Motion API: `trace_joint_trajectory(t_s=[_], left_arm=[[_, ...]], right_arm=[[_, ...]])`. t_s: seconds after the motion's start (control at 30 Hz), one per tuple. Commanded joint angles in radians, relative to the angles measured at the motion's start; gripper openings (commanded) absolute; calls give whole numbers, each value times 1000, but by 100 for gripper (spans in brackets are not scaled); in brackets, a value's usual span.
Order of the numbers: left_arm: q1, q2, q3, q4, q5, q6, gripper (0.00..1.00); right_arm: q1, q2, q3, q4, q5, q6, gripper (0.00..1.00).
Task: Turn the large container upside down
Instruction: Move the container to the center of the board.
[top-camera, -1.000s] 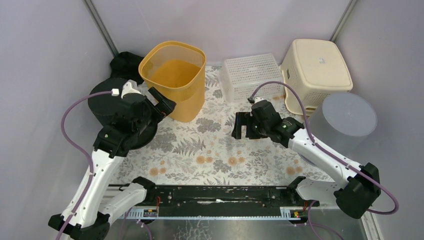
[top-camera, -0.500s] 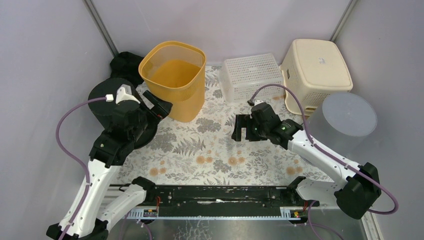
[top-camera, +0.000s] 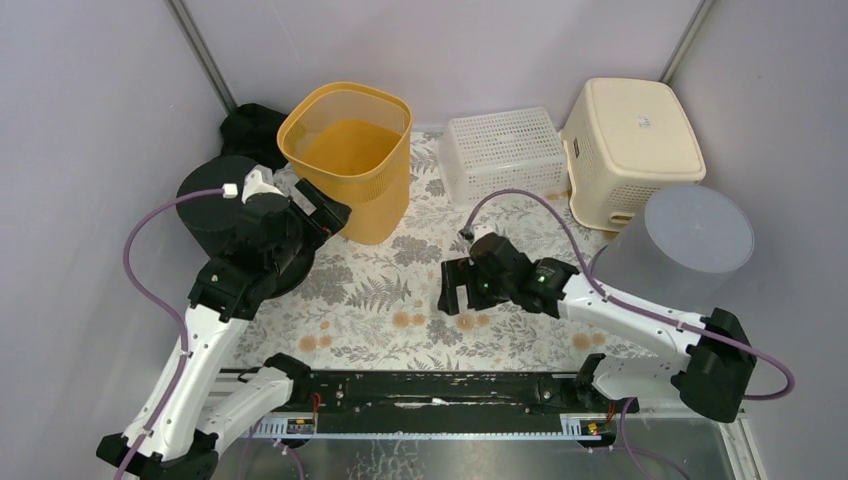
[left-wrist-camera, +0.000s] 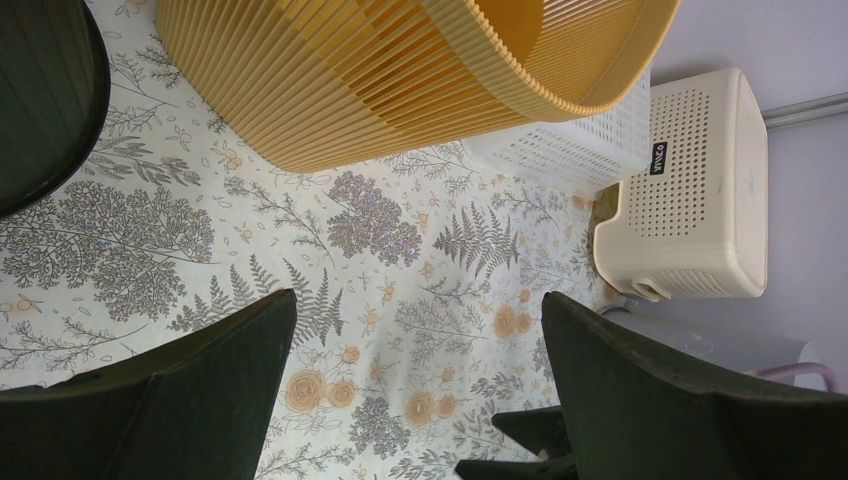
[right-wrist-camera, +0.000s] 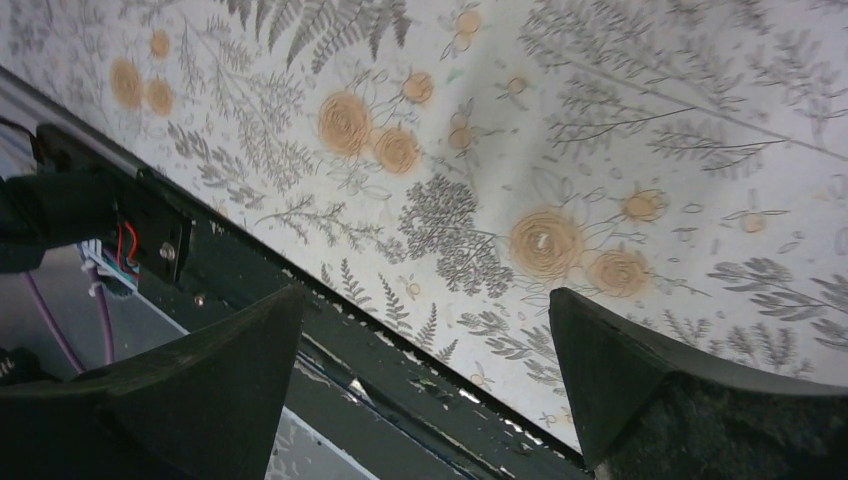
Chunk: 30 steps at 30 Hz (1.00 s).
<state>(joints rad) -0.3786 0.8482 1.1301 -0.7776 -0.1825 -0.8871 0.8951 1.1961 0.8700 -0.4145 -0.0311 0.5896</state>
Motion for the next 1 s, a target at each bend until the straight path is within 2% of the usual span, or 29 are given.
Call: trace_joint_trajectory(t_s=[0.0, 0.3, 0.63, 0.83, 0.97], left_arm=[[4, -2, 22, 49, -7, 15, 100], [5, 23, 47, 47, -33, 11, 100], [18, 132, 182, 43, -111, 20, 100], [83, 233, 213, 50, -121, -13, 100], [141, 318, 218, 69, -56, -70, 100]], right_arm=[[90, 40, -17, 63, 62, 42, 100], [161, 66, -46, 93, 93, 82, 100], [173, 68, -30, 105, 46, 121, 99], [173, 45, 1, 68, 48, 102, 99], [173, 19, 17, 45, 49, 89, 100]])
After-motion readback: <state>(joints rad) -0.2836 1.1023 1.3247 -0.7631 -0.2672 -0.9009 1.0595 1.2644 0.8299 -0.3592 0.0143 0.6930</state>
